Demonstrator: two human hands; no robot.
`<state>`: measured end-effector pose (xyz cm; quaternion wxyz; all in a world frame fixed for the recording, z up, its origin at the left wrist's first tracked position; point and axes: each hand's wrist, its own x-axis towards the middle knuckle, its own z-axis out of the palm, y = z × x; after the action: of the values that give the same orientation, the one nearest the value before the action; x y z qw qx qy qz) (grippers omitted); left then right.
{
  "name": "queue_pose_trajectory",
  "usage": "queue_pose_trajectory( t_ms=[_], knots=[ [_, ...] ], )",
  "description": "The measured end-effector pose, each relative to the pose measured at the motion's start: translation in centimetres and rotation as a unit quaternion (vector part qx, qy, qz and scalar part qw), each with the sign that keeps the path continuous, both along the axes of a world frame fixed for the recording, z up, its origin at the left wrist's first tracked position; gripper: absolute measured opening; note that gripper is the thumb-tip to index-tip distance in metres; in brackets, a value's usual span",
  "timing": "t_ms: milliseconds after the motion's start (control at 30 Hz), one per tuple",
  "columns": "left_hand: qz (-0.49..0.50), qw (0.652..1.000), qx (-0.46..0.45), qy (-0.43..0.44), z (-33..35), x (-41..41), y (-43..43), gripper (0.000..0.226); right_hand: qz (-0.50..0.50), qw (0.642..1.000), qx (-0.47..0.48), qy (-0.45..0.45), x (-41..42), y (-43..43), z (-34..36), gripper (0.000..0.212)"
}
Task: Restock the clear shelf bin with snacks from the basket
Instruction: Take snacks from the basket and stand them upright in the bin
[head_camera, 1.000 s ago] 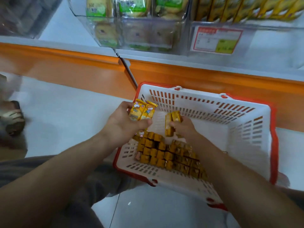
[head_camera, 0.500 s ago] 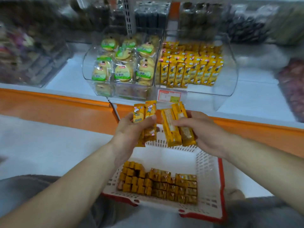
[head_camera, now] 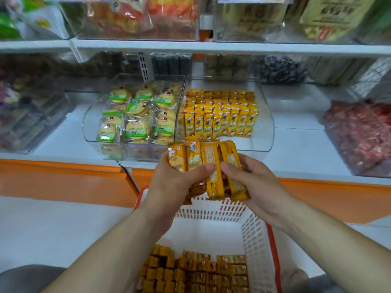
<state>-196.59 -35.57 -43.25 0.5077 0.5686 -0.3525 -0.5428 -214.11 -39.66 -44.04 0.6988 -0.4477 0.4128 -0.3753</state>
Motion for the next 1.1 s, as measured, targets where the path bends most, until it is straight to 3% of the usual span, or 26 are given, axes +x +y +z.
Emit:
queue_pose_trajectory(
  t_ms=[133, 233, 333, 433, 600, 800, 1033, 1100],
  knots=[
    [-0.006, 1.0, 0.0, -0.023, 0.6, 0.5, -0.5, 0.076, -0.039, 0.996, -0.025, 0.081, -0.1, -0.7, 0.0, 0.034],
    [0.002, 1.0, 0.011, -0.026, 0.7, 0.9, -0.6, 0.081, -0.07, 0.997, 0.022, 0.038, 0.0, -1.3, -0.1, 0.038],
    [0.012, 1.0, 0.011, -0.011, 0.8, 1.2, -0.6, 0.074, -0.055, 0.998, 0.037, -0.009, 0.0, -1.4, 0.3, 0.018],
    [0.018, 1.0, 0.009, 0.004, 0.7, 1.4, -0.5, 0.07, -0.03, 0.998, 0.036, -0.051, 0.0, -1.4, 0.6, 0.031],
    [0.024, 0.999, 0.011, -0.019, 0.6, 1.8, -0.4, 0.059, -0.025, 0.999, -0.013, -0.037, 0.3, -1.0, 0.5, 0.055],
    [0.02, 1.0, 0.013, -0.016, 0.9, 1.6, -0.3, 0.068, -0.043, 0.999, -0.019, -0.007, 0.1, -0.5, 0.7, 0.075],
    [0.035, 0.998, 0.012, -0.047, 1.1, 2.1, -1.2, 0.06, -0.046, 0.997, -0.017, 0.053, -1.0, -0.8, 2.1, 0.023],
    [0.047, 0.997, 0.005, -0.06, 1.2, 2.5, -1.7, 0.065, -0.04, 0.998, -0.007, 0.044, -1.7, -2.2, 2.5, 0.024]
  ],
)
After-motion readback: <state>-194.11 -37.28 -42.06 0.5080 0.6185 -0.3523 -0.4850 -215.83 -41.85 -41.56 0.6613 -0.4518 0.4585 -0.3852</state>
